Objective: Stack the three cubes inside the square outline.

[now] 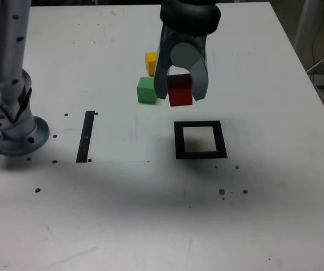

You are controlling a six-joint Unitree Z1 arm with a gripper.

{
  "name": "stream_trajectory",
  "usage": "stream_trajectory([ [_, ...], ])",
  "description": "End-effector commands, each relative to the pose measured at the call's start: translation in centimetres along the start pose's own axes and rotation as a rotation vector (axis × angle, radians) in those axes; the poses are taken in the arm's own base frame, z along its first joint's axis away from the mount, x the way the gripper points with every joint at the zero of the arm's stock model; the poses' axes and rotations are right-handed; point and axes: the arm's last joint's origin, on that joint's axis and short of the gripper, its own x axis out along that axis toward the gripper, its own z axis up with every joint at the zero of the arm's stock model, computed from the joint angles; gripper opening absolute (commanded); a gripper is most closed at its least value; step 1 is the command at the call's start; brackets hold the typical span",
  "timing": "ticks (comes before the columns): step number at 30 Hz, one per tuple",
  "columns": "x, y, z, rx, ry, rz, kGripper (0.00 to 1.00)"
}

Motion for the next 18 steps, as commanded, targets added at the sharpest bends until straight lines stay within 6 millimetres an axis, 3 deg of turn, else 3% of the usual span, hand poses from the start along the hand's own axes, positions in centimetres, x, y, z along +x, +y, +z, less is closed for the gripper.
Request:
stream_trajectory([
  [1,0.4,-0.2,0.7,0.002,0.008,-0.002,0.33],
  [18,4.1,-0.9,4.4,-0.009,0.088,-0.014,0.33],
])
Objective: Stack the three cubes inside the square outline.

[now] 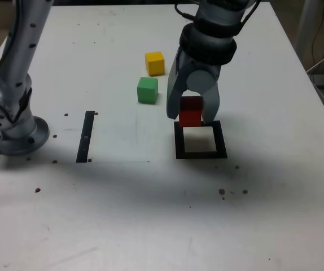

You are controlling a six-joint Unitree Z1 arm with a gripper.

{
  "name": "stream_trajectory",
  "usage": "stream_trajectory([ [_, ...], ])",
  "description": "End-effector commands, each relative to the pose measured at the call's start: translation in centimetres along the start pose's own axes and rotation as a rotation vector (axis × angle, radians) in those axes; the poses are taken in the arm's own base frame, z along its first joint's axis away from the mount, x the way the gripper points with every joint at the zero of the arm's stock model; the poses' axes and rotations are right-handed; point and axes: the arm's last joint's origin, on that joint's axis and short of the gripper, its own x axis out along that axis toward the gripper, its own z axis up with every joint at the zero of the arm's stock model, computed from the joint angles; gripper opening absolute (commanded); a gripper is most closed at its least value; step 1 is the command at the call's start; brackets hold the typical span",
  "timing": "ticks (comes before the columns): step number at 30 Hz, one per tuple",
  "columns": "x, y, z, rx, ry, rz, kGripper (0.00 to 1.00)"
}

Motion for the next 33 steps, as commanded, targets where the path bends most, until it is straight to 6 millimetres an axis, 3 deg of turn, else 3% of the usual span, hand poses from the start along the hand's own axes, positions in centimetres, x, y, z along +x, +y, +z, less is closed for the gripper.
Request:
stream_trajectory([
  [1,0.5,-0.4,0.4,0.000,0.011,-0.001,0.33],
  [20,3.5,-0.8,3.5,0.019,0.063,-0.015,0.33],
  [33,4.0,-0.8,4.2,0.026,0.054,-0.016,0.33],
])
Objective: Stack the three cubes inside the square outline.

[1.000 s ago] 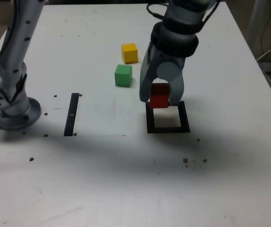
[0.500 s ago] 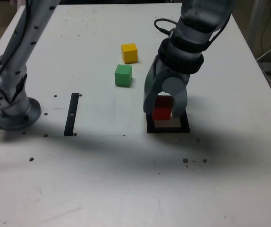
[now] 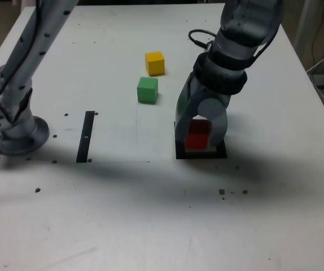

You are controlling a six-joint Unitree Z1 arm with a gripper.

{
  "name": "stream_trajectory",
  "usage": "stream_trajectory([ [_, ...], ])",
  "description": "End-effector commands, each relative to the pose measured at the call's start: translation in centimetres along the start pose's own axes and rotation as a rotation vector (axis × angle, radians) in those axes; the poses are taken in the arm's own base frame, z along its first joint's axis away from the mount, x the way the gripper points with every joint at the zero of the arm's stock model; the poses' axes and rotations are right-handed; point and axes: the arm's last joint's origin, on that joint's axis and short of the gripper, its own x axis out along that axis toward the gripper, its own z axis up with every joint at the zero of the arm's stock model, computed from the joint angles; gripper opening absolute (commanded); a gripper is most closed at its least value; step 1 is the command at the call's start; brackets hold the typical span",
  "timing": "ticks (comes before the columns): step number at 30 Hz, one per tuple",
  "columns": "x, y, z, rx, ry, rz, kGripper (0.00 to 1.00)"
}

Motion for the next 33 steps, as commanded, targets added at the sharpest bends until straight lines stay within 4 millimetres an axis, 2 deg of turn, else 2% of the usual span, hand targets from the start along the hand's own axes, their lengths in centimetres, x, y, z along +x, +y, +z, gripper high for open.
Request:
stream_trajectory([
  [1,0.2,0.0,0.3,0.005,-0.003,0.001,0.33],
  [3,0.3,0.1,0.4,0.007,-0.005,0.001,0.34],
  [5,0.4,0.2,0.5,0.008,-0.007,0.002,0.41],
  [10,0.6,0.3,0.7,0.019,-0.019,0.001,0.84],
  [12,0.6,0.3,0.7,0.021,-0.022,0.001,0.94],
  [27,0.6,0.7,0.0,0.012,-0.011,0.003,0.99],
  [33,-0.4,0.8,-1.0,0.004,-0.038,0.033,0.99],
])
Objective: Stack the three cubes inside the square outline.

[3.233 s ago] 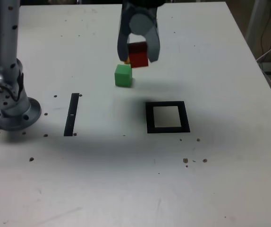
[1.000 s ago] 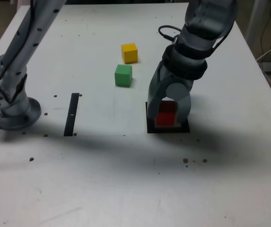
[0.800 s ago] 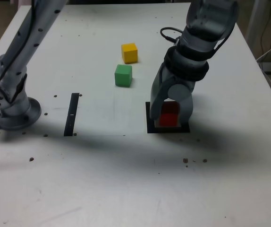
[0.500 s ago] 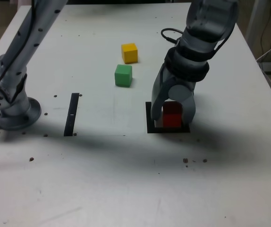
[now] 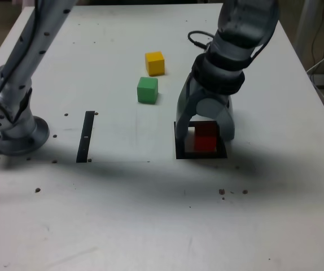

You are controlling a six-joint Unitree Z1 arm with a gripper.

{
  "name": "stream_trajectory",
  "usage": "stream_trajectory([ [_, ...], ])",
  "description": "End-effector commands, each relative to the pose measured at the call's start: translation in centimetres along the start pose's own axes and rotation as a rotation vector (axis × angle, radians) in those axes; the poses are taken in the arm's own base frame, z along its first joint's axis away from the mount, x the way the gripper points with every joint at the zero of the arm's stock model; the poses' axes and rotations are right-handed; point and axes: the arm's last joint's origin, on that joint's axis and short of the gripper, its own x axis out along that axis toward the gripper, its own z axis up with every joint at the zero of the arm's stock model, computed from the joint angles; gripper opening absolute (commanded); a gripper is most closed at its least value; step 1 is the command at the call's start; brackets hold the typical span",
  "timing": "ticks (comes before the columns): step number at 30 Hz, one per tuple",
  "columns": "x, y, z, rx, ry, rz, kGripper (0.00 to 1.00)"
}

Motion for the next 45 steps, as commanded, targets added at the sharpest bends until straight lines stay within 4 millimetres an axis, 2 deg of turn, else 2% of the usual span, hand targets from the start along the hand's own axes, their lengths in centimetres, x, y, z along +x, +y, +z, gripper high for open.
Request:
stream_trajectory([
  [1,-1.0,0.2,-0.9,-0.008,-0.028,0.022,0.99],
  [10,-3.4,0.4,-3.9,-0.021,-0.075,0.074,0.99],
  [19,-4.4,1.5,-6.9,-0.053,-0.084,0.091,0.99],
  [24,-4.4,2.7,-8.4,-0.072,-0.067,0.087,0.99],
  [36,-3.6,6.3,-10.4,-0.094,-0.032,0.082,0.99],
  [45,-3.7,7.6,-11.7,-0.071,-0.026,0.094,0.99],
])
